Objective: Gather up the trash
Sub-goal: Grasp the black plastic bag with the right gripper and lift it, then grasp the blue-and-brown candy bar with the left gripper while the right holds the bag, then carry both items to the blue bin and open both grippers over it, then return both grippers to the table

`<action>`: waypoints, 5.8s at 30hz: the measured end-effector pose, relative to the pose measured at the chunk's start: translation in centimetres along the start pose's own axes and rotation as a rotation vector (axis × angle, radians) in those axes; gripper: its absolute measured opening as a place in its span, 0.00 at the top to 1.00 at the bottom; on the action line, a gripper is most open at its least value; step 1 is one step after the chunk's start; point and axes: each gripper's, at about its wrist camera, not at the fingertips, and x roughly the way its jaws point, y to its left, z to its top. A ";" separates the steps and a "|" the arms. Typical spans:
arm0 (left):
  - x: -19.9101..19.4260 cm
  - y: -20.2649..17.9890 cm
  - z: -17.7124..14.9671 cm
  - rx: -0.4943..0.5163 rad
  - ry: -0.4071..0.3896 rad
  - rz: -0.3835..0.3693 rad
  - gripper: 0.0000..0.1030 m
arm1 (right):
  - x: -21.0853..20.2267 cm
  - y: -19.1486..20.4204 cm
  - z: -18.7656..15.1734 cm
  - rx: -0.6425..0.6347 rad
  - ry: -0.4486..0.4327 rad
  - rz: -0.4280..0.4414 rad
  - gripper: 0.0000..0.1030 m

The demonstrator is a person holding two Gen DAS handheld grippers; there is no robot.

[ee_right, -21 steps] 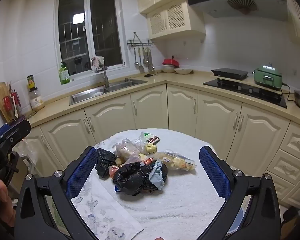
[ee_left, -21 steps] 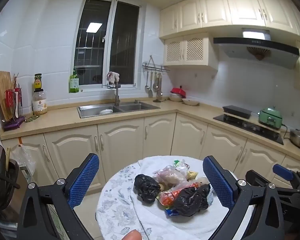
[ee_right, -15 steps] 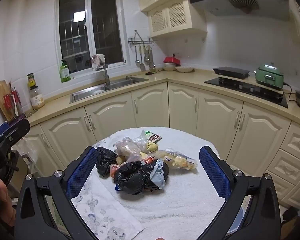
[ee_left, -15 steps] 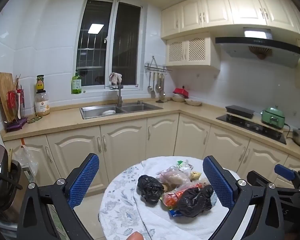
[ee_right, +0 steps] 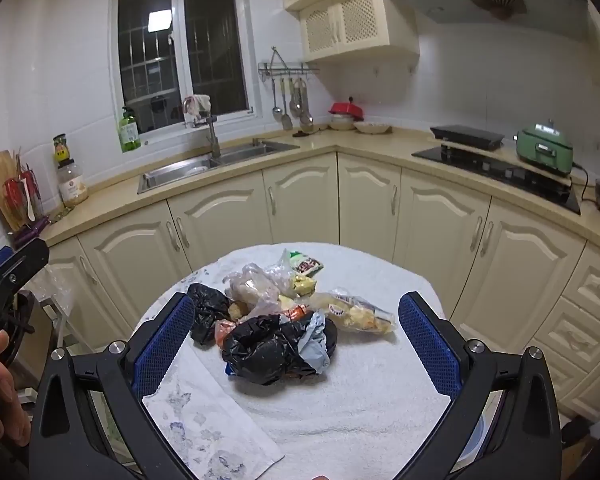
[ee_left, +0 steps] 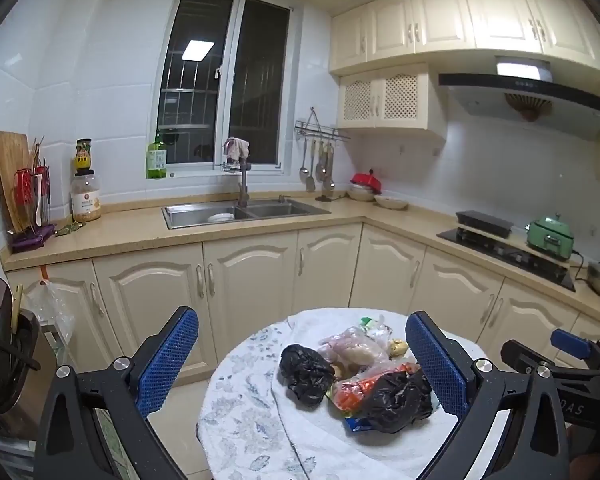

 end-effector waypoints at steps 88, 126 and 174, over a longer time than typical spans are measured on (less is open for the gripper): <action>29.1 -12.8 -14.2 0.450 0.641 -0.415 0.84 | 12.5 -12.8 -9.6 0.365 0.378 0.088 0.33; 18.9 -26.7 -7.7 0.347 0.332 -0.661 0.85 | -2.8 -30.6 -8.5 0.547 0.046 -0.171 0.33; 32.0 -44.1 -14.7 0.500 0.484 -0.665 0.01 | 3.2 -41.2 -17.8 0.807 0.236 -0.334 0.00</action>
